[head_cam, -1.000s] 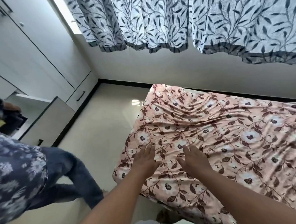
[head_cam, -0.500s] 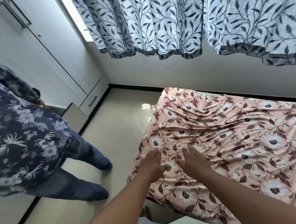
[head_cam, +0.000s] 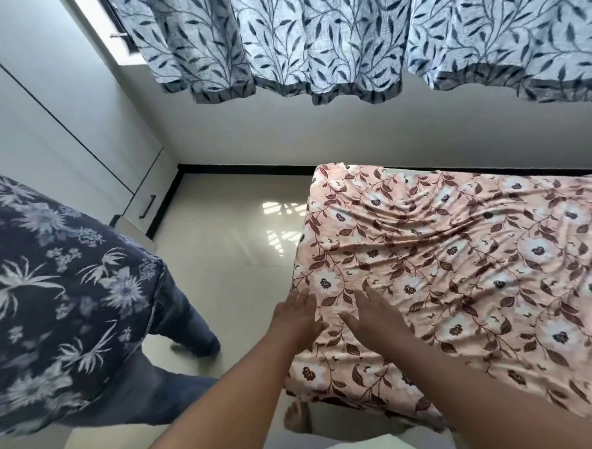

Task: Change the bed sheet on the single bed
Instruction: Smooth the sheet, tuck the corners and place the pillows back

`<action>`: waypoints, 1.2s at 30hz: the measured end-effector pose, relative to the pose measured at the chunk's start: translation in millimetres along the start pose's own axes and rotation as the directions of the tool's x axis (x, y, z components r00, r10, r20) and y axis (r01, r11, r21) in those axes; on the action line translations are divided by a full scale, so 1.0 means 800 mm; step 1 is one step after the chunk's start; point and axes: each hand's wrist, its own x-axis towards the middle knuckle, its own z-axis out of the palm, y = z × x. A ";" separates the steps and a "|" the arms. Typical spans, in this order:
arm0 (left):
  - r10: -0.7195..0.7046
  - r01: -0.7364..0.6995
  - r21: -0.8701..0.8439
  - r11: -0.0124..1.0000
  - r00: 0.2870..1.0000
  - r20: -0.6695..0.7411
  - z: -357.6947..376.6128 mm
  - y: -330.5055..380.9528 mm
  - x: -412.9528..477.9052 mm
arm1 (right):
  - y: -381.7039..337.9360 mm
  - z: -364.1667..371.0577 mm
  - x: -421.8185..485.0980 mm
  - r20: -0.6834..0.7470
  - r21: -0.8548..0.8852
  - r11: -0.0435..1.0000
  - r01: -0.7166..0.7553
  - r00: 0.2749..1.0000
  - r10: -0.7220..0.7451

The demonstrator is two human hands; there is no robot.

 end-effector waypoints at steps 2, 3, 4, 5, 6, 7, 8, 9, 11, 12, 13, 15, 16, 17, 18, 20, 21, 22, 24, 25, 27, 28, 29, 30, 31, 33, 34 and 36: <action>-0.018 0.018 -0.006 1.000 1.000 0.022 0.000 -0.014 -0.002 | -0.007 0.005 -0.004 -0.013 0.016 1.000 0.001 1.000 -0.001; -0.023 0.023 -0.008 1.000 0.999 0.033 0.000 -0.019 -0.003 | -0.007 0.007 -0.006 -0.013 0.021 1.000 -0.001 1.000 0.001; -0.029 0.029 -0.008 1.000 0.999 0.035 -0.003 -0.021 -0.004 | -0.004 0.006 -0.008 -0.010 0.015 1.000 0.000 1.000 0.000; -0.034 0.034 -0.004 0.999 0.999 0.027 -0.007 -0.021 -0.003 | 0.002 0.005 -0.008 -0.005 0.006 1.000 0.002 1.000 -0.002; -0.040 0.040 -0.004 0.999 0.999 0.021 -0.010 -0.020 -0.003 | 0.008 0.002 -0.008 0.002 -0.003 1.000 0.009 1.000 -0.009; -0.046 0.047 -0.008 0.999 0.999 0.019 -0.012 -0.018 -0.002 | 0.015 -0.001 -0.007 0.010 -0.016 1.000 0.016 1.000 -0.016; -0.059 0.059 -0.004 0.998 0.998 0.017 -0.015 -0.014 -0.003 | 0.023 -0.004 -0.003 0.008 -0.022 0.999 0.027 1.000 -0.027; -0.063 0.063 -0.001 0.998 0.998 0.014 -0.018 -0.011 -0.003 | 0.029 -0.007 0.000 0.005 -0.021 0.999 0.025 1.000 -0.025; -0.065 0.065 -0.002 0.998 0.998 0.014 -0.025 -0.001 -0.002 | 0.039 -0.013 0.004 0.001 0.017 1.000 0.000 1.000 0.000; -0.058 0.058 0.000 0.998 0.998 0.004 -0.028 0.003 -0.002 | 0.041 -0.014 0.004 -0.001 0.038 0.999 -0.011 1.000 0.011; -0.047 0.047 0.013 0.999 0.999 -0.014 -0.034 0.010 0.000 | 0.044 -0.017 0.002 -0.006 0.058 0.998 -0.020 1.000 0.020; -0.034 0.035 0.029 0.999 0.999 -0.039 -0.046 0.021 0.004 | 0.047 -0.021 -0.001 -0.014 0.089 0.996 -0.018 1.000 0.020; -0.030 0.031 0.032 0.999 0.999 -0.040 -0.051 0.024 0.006 | 0.046 -0.022 -0.002 -0.015 0.089 0.996 -0.014 1.000 0.016; -0.026 0.028 0.044 0.999 0.999 -0.045 -0.055 0.027 0.009 | 0.046 -0.023 -0.003 -0.022 0.085 0.996 -0.012 1.000 0.014; -0.014 0.018 0.069 0.997 0.998 -0.054 -0.064 0.033 0.013 | 0.050 -0.025 -0.002 -0.042 0.092 0.996 -0.019 0.999 0.023; 0.011 -0.004 0.100 0.995 0.997 -0.071 -0.079 0.044 0.023 | 0.056 -0.031 0.003 -0.070 0.116 0.992 -0.048 0.996 0.056; 0.027 -0.018 0.107 0.994 0.997 -0.078 -0.087 0.049 0.029 | 0.060 -0.036 0.006 -0.080 0.131 0.989 -0.067 0.994 0.078; 0.043 -0.033 0.117 0.993 0.996 -0.083 -0.094 0.054 0.034 | 0.064 -0.039 0.011 -0.096 0.147 0.986 -0.084 0.990 0.098; 0.088 -0.073 0.153 0.985 0.992 -0.093 -0.111 0.065 0.046 | 0.074 -0.050 0.022 -0.142 0.186 0.975 -0.117 0.979 0.145; 0.117 -0.099 0.177 0.979 0.988 -0.098 -0.121 0.071 0.056 | 0.080 -0.057 0.028 -0.165 0.207 0.969 -0.135 0.971 0.171; 0.153 -0.130 0.198 0.972 0.983 -0.105 -0.137 0.077 0.074 | 0.088 -0.068 0.039 -0.193 0.226 0.960 -0.162 0.959 0.207; 0.175 -0.149 0.211 0.966 0.979 -0.107 -0.147 0.082 0.087 | 0.093 -0.074 0.047 -0.204 0.244 0.953 -0.181 0.951 0.233; 0.187 -0.160 0.219 0.963 0.977 -0.107 -0.154 0.083 0.098 | 0.096 -0.079 0.053 -0.211 0.259 0.946 -0.194 0.945 0.251; 0.206 -0.178 0.231 0.956 0.973 -0.102 -0.163 0.086 0.115 | 0.100 -0.085 0.062 -0.225 0.281 0.937 -0.209 0.934 0.276; 0.218 -0.189 0.244 0.951 0.971 -0.095 -0.171 0.087 0.128 | 0.103 -0.091 0.068 -0.225 0.293 0.929 -0.225 0.928 0.296; 0.254 -0.226 0.262 0.938 0.964 -0.081 -0.187 0.085 0.161 | 0.103 -0.102 0.085 -0.222 0.297 0.920 -0.256 0.919 0.327; 0.266 -0.238 0.260 0.936 0.961 -0.078 -0.195 0.082 0.175 | 0.102 -0.107 0.094 -0.218 0.291 0.918 -0.270 0.916 0.338; 0.289 -0.262 0.251 0.932 0.954 -0.079 -0.212 0.067 0.215 | 0.093 -0.121 0.118 -0.220 0.276 0.914 -0.298 0.906 0.361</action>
